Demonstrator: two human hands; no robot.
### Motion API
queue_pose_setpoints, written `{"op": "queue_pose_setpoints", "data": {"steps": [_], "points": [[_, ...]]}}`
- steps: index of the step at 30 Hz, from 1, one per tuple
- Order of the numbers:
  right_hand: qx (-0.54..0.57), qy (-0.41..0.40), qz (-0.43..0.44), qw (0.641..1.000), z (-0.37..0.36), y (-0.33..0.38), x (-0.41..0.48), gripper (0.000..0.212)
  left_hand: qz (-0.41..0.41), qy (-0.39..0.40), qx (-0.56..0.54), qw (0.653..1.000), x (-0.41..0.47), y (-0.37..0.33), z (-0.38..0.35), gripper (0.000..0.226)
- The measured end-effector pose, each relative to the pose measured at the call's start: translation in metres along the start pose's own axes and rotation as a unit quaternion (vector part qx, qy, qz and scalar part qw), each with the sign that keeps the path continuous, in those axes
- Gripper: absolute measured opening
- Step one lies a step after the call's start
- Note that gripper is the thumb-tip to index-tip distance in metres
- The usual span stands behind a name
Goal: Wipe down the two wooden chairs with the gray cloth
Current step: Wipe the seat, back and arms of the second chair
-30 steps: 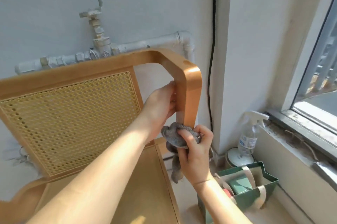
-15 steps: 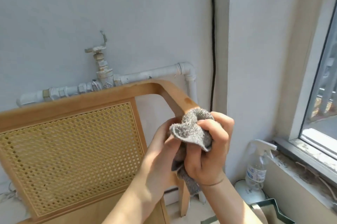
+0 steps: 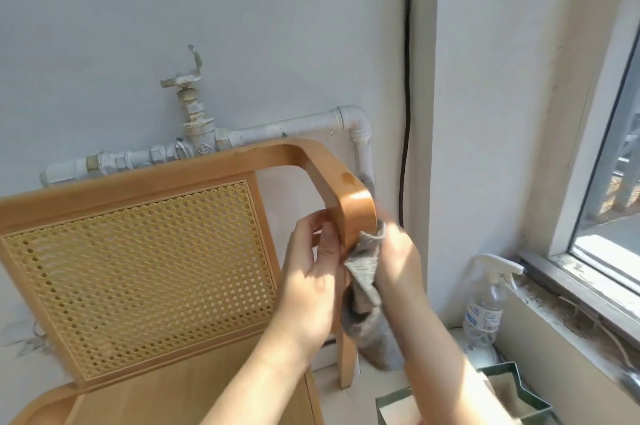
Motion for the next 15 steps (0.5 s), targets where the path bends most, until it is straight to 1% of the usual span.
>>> {"op": "queue_pose_setpoints", "data": {"steps": [2, 3, 4, 5, 7, 8, 9, 10, 11, 12, 13, 14, 15], "points": [[0.012, -0.058, 0.103, 0.993, -0.003, -0.016, -0.024, 0.037, 0.003, -0.006, -0.033, 0.999, -0.007, -0.004, -0.001, 0.027], [0.047, -0.1, 0.141, 0.984, -0.007, -0.028, -0.035, 0.034, 0.006, 0.005, -0.038, 0.999, -0.01, -0.007, 0.001, 0.026], [0.082, -0.113, 0.148, 0.979, -0.012, -0.041, -0.038, 0.03, 0.006, 0.014, -0.034, 0.999, -0.014, -0.008, 0.003, 0.027], [0.099, -0.124, 0.131, 0.979, -0.015, -0.048, -0.037, 0.029, -0.003, 0.038, -0.029, 0.999, -0.018, -0.007, 0.006, 0.032], [0.089, -0.147, 0.056, 0.984, -0.014, -0.067, -0.02, 0.035, 0.011, 0.088, -0.037, 0.995, -0.032, -0.004, 0.015, 0.045], [0.062, -0.136, 0.018, 0.989, -0.011, -0.07, -0.013, 0.041, 0.015, 0.095, -0.024, 0.995, -0.04, -0.001, 0.02, 0.051], [0.037, -0.106, -0.009, 0.994, -0.007, -0.068, -0.007, 0.045, 0.014, 0.087, 0.011, 0.996, -0.047, 0.004, 0.025, 0.052], [0.015, -0.046, -0.011, 0.999, 0.0, -0.059, -0.005, 0.043, 0.002, 0.063, 0.063, 0.996, -0.051, 0.012, 0.028, 0.045], [-0.019, -0.006, -0.014, 1.0, 0.002, -0.052, -0.003, 0.039, -0.01, 0.034, 0.097, 0.995, -0.052, 0.02, 0.032, 0.033], [-0.046, 0.009, -0.019, 0.999, 0.006, -0.045, -0.002, 0.036, -0.012, 0.005, 0.114, 0.993, -0.053, 0.027, 0.034, 0.021], [-0.037, 0.016, -0.017, 0.999, 0.01, -0.034, -0.002, 0.034, -0.003, -0.016, 0.118, 0.993, -0.051, 0.031, 0.035, 0.013], [-0.026, 0.011, -0.008, 1.0, 0.014, -0.027, -0.001, 0.034, 0.012, -0.019, 0.108, 0.994, -0.049, 0.032, 0.035, 0.01], [-0.028, 0.001, 0.019, 0.999, 0.017, -0.021, 0.001, 0.034, 0.025, -0.001, 0.086, 0.996, -0.047, 0.031, 0.034, 0.011]]}}
Point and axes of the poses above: each hand's wrist, its own x-axis towards the middle knuckle, its own z-axis out of the back of the hand, y = z × x, the point moved 2 cm from there along x, towards the middle knuckle, and after that the axes turned 9 degrees about -y, right-handed, at the moved point
